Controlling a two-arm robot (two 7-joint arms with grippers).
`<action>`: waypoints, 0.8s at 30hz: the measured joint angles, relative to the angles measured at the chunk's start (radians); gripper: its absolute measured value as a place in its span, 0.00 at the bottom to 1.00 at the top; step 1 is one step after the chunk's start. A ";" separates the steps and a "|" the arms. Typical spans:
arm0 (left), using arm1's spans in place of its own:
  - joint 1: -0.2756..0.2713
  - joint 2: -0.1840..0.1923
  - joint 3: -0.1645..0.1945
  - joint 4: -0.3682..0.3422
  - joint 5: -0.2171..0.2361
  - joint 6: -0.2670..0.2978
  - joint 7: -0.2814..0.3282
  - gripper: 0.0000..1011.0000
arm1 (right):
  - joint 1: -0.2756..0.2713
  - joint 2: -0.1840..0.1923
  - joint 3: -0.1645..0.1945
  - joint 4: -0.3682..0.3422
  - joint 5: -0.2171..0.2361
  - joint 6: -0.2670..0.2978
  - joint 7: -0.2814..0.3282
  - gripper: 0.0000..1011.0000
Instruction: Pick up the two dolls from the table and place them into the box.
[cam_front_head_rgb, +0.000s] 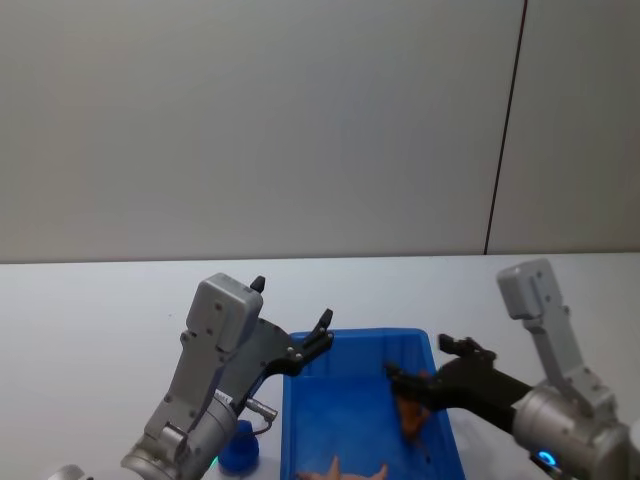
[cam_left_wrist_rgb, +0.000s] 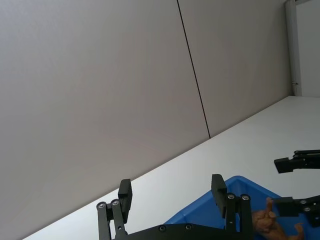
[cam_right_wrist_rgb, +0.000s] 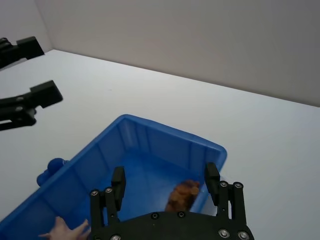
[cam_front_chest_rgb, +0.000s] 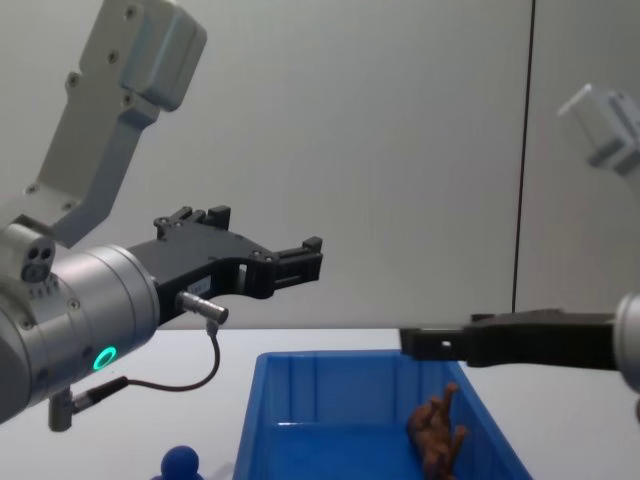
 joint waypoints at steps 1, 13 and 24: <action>0.000 0.000 0.000 0.000 0.000 0.000 0.000 0.99 | -0.003 0.004 0.002 -0.004 0.000 -0.002 -0.001 0.94; 0.000 0.000 0.000 0.000 0.000 0.000 0.000 0.99 | -0.076 0.085 0.047 -0.071 0.004 -0.041 -0.035 0.99; 0.006 0.006 -0.003 -0.004 0.004 0.004 0.002 0.99 | -0.112 0.124 0.067 -0.107 0.010 -0.060 -0.050 0.99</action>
